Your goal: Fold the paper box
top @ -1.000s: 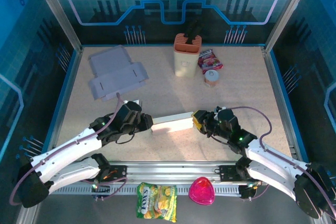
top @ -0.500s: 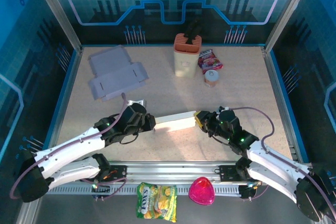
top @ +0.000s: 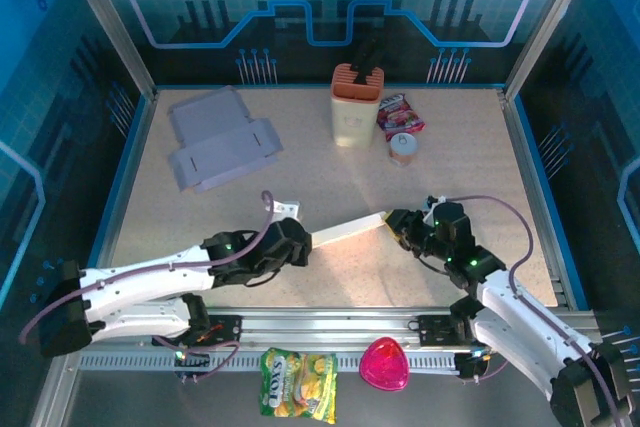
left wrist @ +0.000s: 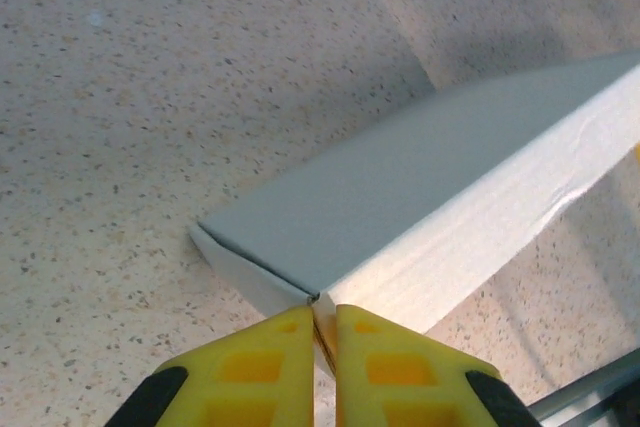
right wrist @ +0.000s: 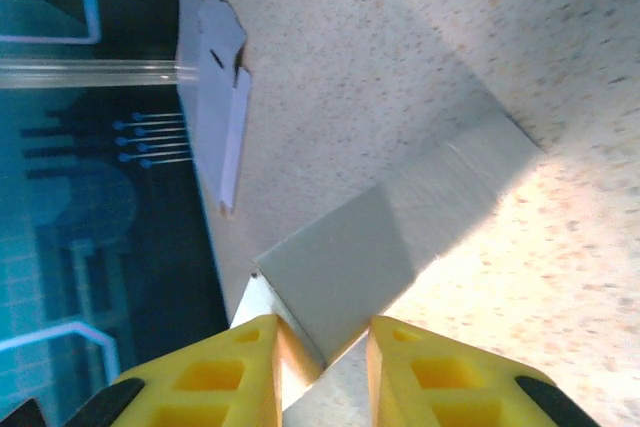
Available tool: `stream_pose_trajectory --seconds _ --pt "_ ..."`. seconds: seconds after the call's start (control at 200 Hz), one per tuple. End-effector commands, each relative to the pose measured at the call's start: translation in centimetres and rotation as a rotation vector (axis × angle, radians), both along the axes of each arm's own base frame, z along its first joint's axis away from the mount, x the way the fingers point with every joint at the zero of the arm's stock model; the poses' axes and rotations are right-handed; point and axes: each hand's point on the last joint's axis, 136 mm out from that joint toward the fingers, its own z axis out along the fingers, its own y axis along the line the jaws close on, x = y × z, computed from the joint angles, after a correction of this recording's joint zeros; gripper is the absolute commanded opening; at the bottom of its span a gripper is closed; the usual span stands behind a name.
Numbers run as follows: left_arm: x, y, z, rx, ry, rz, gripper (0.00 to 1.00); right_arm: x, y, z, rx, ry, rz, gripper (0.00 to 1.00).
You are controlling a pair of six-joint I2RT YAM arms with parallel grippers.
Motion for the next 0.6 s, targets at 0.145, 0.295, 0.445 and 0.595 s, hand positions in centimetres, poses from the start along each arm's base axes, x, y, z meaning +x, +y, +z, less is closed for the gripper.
stream_pose_trajectory --seconds 0.145,0.295,0.445,0.595 --pt "-0.5 -2.2 -2.2 0.141 -0.054 -0.068 0.14 -5.6 -4.2 -5.3 -0.265 0.18 0.128 0.37" --pt "-0.5 -2.0 -2.8 0.169 -0.011 -0.013 0.32 -5.6 -5.3 -4.2 -0.313 0.131 0.12 0.42" --pt "0.8 -0.5 -4.6 0.049 0.131 0.115 0.48 -4.8 -5.5 -1.6 -0.401 0.04 0.17 0.5" --pt "3.3 -0.3 -4.2 -0.11 0.179 0.168 0.54 -4.3 -4.4 0.7 -0.478 -0.023 0.276 0.59"
